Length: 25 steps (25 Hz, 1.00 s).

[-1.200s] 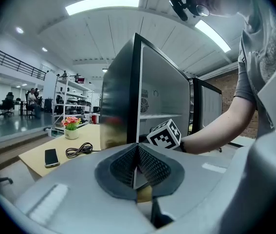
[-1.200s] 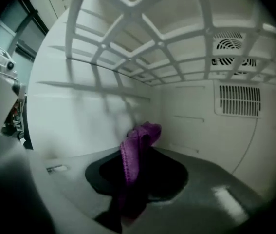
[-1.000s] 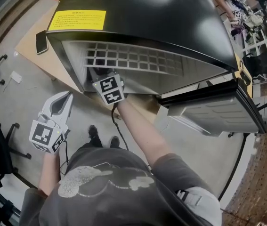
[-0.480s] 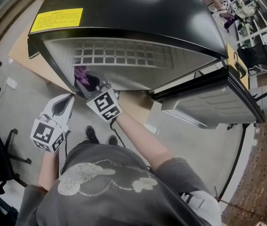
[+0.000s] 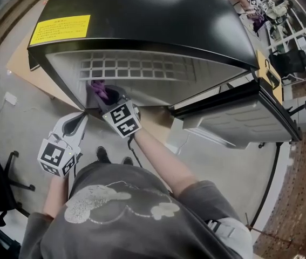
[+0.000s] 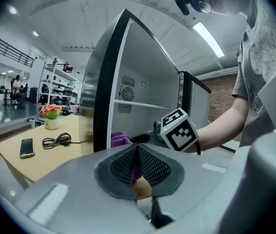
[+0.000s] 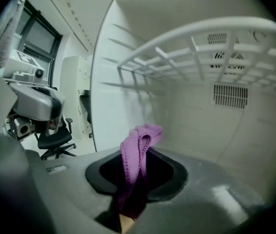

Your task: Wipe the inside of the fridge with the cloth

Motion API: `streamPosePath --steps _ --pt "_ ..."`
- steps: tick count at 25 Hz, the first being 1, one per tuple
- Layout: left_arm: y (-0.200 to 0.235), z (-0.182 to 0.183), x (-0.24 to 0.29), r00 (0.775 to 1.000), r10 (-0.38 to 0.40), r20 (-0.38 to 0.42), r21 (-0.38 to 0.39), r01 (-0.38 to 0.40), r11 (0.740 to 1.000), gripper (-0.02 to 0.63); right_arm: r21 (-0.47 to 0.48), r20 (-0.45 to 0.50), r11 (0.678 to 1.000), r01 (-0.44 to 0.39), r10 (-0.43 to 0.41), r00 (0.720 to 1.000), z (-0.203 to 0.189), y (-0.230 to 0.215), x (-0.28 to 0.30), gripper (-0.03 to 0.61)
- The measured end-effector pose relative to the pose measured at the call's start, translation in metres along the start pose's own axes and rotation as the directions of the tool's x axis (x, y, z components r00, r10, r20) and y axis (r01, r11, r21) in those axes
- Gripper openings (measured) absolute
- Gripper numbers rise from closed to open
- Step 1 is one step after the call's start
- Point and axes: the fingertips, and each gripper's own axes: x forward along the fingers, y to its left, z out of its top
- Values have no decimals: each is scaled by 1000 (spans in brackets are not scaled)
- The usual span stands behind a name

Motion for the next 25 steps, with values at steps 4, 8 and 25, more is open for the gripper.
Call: streamPosePath --steps 4,8,25 --pt "-2 -4 4 1000 -19 -8 -12 19 1000 17 -16 -105 1000 -18 16 994 -13 -7 28 84" --pt "-4 -3 10 999 -37 -9 -12 37 999 17 -22 -176 1000 -14 10 984 -21 -10 50 84" --pt "-30 -1 28 993 -119 -19 5 119 993 17 166 -247 934 317 -272 930 -57 -122 -13 87"
